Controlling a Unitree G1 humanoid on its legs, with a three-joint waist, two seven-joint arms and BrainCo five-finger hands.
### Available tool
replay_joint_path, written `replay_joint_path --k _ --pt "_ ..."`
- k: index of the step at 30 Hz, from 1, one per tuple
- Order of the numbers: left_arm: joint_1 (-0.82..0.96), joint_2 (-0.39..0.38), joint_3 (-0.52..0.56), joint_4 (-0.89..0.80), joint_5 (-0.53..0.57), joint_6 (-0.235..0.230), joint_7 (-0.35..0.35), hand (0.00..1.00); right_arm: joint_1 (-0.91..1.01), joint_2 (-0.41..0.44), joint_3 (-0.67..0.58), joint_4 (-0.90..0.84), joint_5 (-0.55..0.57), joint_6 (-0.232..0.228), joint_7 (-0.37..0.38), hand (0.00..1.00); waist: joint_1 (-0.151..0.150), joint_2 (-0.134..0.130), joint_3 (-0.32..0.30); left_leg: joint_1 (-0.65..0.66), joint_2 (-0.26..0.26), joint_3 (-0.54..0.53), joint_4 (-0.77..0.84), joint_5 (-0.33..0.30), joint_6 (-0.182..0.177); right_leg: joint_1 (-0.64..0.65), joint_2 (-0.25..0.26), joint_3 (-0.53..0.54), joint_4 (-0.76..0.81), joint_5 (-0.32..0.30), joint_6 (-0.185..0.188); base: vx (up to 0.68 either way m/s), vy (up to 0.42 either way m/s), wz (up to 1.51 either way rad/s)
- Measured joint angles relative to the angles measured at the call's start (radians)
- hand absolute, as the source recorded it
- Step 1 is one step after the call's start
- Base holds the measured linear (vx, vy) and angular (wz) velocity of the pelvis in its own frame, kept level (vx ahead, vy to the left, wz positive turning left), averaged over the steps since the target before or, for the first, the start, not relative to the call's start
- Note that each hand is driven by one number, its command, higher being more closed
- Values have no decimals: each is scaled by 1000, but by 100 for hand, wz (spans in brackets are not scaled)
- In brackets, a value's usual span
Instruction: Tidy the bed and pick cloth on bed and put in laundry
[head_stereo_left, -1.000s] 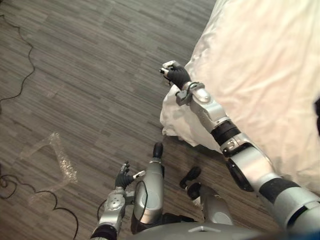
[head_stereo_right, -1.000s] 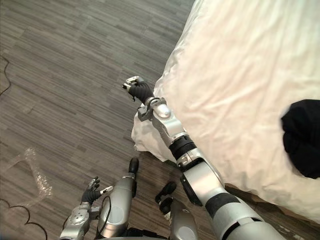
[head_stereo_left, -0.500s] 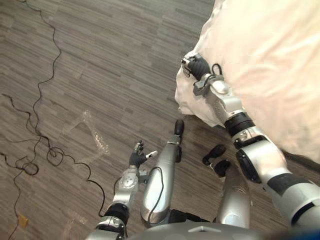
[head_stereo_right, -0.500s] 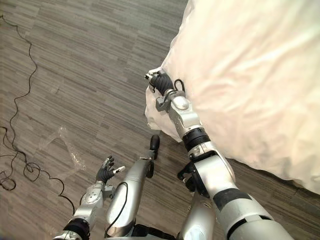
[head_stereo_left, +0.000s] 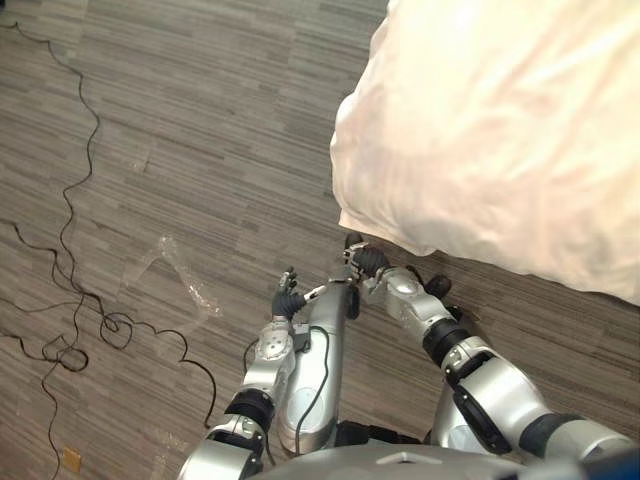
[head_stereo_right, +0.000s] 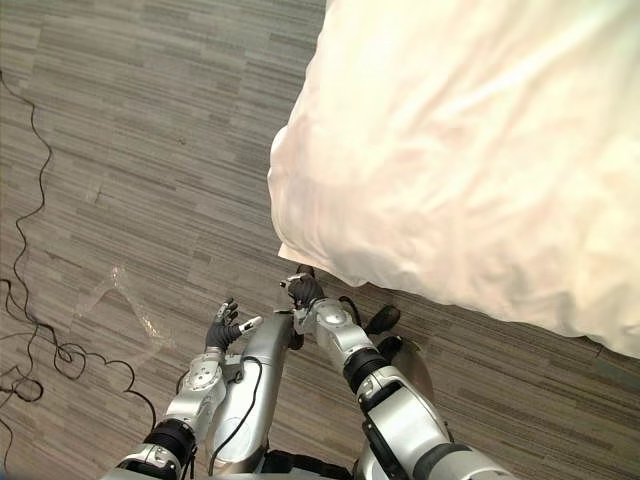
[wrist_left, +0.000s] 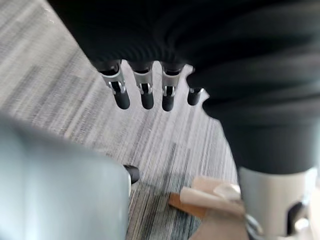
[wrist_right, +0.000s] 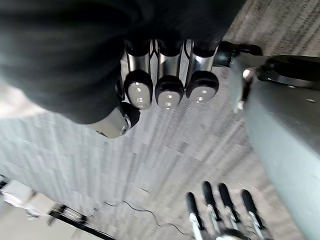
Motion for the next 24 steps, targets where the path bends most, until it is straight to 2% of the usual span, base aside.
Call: replay_joint_path --k 2,4,6,10,11,12,13,15,17,19,20,23,24 --pt "1 2 -1 16 0 0 6 0 19 -7 -5 19 37 -31 -3 100 -9 0 0 32 9 9 0 -6 0 31 13 7 -18 5 2 -16 -33 -22" --pt "22 13 -3 19 2 0 12 0 70 -14 -22 17 83 -63 -3 100 -35 -12 0 89 22 27 -3 -20 -2 83 33 26 -46 16 5 -10 -19 -36" --pt "36 27 -12 18 4 0 19 0 111 -23 -41 17 112 -69 -1 100 -50 -23 0 124 33 47 -17 -24 -4 108 50 43 -76 29 8 8 3 -44" --pt "68 48 -37 16 25 18 25 0 271 -94 -149 27 156 -76 33 100 -90 -43 -1 236 36 101 -86 -24 -6 186 82 85 -164 68 23 45 42 -47" --pt "86 59 -37 17 35 23 25 0 344 -117 -217 38 156 -80 57 100 -114 -59 -2 285 33 125 -115 -25 -6 218 88 104 -193 77 32 87 72 -40" --pt "93 65 -38 17 35 23 25 0 374 -124 -241 38 156 -81 64 100 -122 -68 -4 306 33 139 -128 -25 -6 230 91 114 -203 81 36 92 72 -53" --pt "102 73 -37 18 35 24 25 0 411 -129 -286 26 156 -101 82 100 -133 -80 -10 335 34 155 -145 -25 -6 245 99 132 -222 90 41 116 53 -57" --pt "104 82 -38 66 33 46 23 0 462 -133 -385 52 156 -109 111 100 -164 -106 -29 413 35 197 -179 -30 -9 303 118 165 -272 109 50 144 64 -61" --pt "113 87 -37 103 32 62 16 0 519 -132 -448 76 156 -109 116 100 -184 -117 -69 461 35 217 -203 -36 -15 344 128 178 -306 114 59 134 35 -31" --pt "146 82 -35 122 17 78 -12 0 605 -132 -518 95 156 -116 123 100 -194 -124 -138 517 36 237 -235 -44 -23 394 143 194 -349 121 69 195 16 -28" --pt "156 82 -33 122 7 84 -24 0 631 -131 -533 96 156 -121 125 100 -198 -125 -154 537 37 243 -244 -46 -25 414 147 196 -362 123 72 191 7 -29" --pt "203 80 -12 138 -12 147 -68 0 716 -132 -600 91 156 -158 136 100 -226 -122 -229 653 33 274 -305 -52 -33 517 164 212 -433 134 89 149 22 -26" --pt "216 76 11 151 -23 180 -77 0 734 -138 -634 76 156 -184 139 100 -232 -118 -261 690 32 286 -326 -55 -38 549 172 225 -462 143 95 111 35 -31"
